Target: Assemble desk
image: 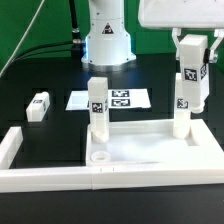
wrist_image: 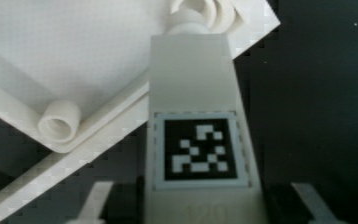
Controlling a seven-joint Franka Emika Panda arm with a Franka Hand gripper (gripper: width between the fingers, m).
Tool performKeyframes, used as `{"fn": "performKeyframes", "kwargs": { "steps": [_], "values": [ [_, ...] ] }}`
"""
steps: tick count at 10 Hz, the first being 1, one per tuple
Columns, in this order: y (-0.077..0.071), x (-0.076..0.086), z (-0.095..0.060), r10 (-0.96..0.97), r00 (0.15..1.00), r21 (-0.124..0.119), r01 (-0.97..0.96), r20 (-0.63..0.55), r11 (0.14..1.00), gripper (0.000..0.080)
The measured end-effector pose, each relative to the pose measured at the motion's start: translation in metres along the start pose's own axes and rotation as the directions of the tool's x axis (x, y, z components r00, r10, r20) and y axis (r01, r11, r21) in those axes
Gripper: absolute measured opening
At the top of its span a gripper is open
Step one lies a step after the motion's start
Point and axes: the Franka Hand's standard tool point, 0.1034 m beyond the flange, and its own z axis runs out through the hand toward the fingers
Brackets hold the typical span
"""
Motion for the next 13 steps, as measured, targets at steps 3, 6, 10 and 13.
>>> {"fn": "performKeyframes", "kwargs": {
  "steps": [3,6,10,13],
  "values": [
    [-0.011,0.002,0.019,-0.041,0.998,-0.002,0.041,-0.04,0.999,0.0289],
    [-0.012,0.003,0.031,-0.041,0.999,-0.009,0.04,-0.036,0.999,0.0289],
    [-0.005,-0.011,0.05,0.0,1.0,-0.022,0.0,0.0,1.0,0.0289],
    [0.0,-0.015,0.055,-0.009,1.0,-0.029,0.009,0.017,1.0,0.0289]
  ]
}}
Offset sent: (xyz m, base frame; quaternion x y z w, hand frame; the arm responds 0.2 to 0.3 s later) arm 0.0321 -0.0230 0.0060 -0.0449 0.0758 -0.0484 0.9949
